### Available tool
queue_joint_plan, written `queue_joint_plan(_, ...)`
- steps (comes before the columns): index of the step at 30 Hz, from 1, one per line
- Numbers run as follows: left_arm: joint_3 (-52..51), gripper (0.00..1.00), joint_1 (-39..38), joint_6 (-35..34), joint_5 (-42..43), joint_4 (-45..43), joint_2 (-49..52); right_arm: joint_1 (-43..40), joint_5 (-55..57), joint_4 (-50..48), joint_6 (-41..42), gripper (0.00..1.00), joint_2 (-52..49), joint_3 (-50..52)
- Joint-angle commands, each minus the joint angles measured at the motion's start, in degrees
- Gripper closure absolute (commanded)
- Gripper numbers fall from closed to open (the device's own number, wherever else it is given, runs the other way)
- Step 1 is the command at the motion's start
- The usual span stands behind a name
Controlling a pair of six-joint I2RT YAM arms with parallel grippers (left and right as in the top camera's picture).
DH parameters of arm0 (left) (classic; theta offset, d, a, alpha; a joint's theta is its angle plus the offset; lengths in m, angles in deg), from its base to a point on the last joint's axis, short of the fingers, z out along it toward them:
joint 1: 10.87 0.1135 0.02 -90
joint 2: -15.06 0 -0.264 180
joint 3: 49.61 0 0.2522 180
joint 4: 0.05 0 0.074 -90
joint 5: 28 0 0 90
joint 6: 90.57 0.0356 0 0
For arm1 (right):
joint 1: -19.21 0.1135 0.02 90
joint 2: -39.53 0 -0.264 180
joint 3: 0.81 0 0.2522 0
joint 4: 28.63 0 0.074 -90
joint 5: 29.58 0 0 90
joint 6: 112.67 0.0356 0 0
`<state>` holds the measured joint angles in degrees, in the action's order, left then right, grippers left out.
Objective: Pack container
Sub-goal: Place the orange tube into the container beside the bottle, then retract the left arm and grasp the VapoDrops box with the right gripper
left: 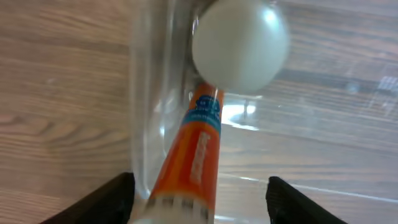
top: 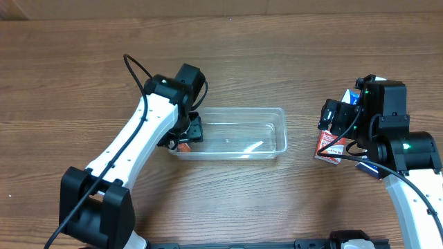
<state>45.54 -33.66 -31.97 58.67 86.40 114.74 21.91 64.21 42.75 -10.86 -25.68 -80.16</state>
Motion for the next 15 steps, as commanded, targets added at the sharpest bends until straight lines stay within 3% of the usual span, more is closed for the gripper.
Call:
queue_joint_plan(1, 8.15, 0.19, 0.39, -2.29, -8.61, 6.45, -0.09, -0.20, -0.02, -0.28, 0.20, 0.00, -0.02, -1.57)
queue_joint_plan(3, 11.34, 0.11, 1.07, -2.49, -9.77, 8.55, -0.11, -0.20, -0.02, -0.28, 0.20, 0.00, -0.02, -1.57)
queue_joint_plan(8, 18.82, 0.07, 4.11, -2.45, -10.84, 11.32, -1.09, -0.20, 0.17, -0.20, 0.22, 0.00, 0.00, -1.57)
queue_joint_plan(11, 19.76, 0.00, 8.61, -2.19, -10.43, 10.38, -5.35, -0.22, 4.44, 0.35, 2.54, 0.00, 1.20, -2.25)
queue_joint_plan(15, 19.74, 0.00, 14.67, 5.07, -7.17, 7.08, -13.03, -0.63, 8.79, 2.40, 4.48, 0.00, 0.63, -9.46)
